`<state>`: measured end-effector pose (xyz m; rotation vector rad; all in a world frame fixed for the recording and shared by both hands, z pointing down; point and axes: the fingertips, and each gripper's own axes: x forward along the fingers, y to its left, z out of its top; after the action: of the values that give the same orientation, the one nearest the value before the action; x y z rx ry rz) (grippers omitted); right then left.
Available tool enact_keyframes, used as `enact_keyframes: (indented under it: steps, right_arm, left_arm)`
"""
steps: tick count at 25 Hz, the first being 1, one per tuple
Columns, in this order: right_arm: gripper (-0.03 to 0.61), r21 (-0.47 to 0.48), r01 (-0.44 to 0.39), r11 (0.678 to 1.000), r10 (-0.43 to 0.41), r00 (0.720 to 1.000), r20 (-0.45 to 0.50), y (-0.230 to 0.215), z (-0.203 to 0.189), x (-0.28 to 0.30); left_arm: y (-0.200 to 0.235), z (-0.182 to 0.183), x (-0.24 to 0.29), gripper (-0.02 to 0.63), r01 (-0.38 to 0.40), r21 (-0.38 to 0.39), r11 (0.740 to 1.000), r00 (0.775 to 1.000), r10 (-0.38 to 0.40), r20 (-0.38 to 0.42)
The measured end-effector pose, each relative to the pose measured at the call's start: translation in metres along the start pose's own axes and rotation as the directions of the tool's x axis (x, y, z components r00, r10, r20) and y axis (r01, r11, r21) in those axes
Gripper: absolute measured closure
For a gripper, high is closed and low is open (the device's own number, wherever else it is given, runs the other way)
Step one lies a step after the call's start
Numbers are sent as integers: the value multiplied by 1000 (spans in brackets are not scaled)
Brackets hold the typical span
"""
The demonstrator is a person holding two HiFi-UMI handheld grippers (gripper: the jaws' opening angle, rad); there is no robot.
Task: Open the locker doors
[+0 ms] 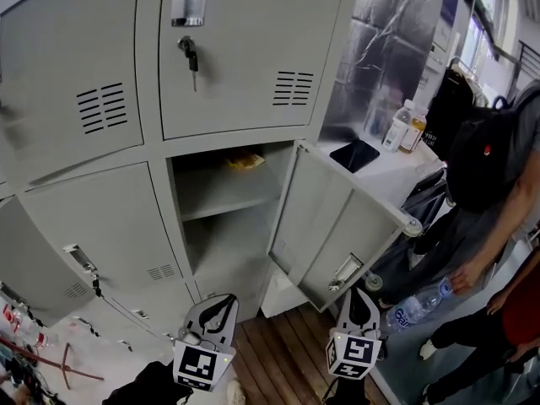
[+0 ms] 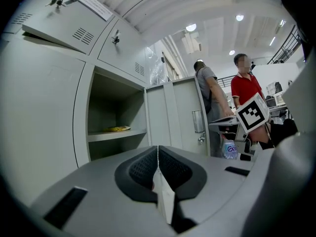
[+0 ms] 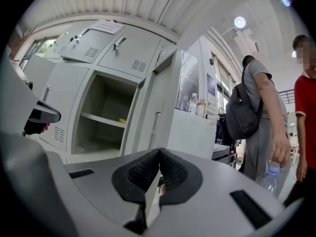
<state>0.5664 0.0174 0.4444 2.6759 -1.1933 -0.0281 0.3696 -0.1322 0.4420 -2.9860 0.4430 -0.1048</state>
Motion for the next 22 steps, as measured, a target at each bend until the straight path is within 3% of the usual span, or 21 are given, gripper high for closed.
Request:
enact_keyframes:
  steps: [6, 13, 19, 22]
  right_arm:
    - [563, 3, 2, 1000, -2, 1000, 6, -14, -3, 12]
    - [557, 6, -8, 1000, 8, 1000, 17, -14, 2, 7]
    - [557, 27, -38, 999, 37, 998, 45, 10, 14, -20]
    - [559, 23, -72, 997, 70, 996, 59, 38, 20, -38]
  left_arm:
    - [-4, 1, 12, 588, -10, 8, 1000, 1000, 10, 28]
    - [-6, 3, 9, 588, -13, 1, 1000, 1000, 13, 4]
    - [2, 14, -14, 588, -34, 12, 999, 998, 34, 57]
    - [8, 14, -36, 588, -47, 12, 999, 999, 47, 11]
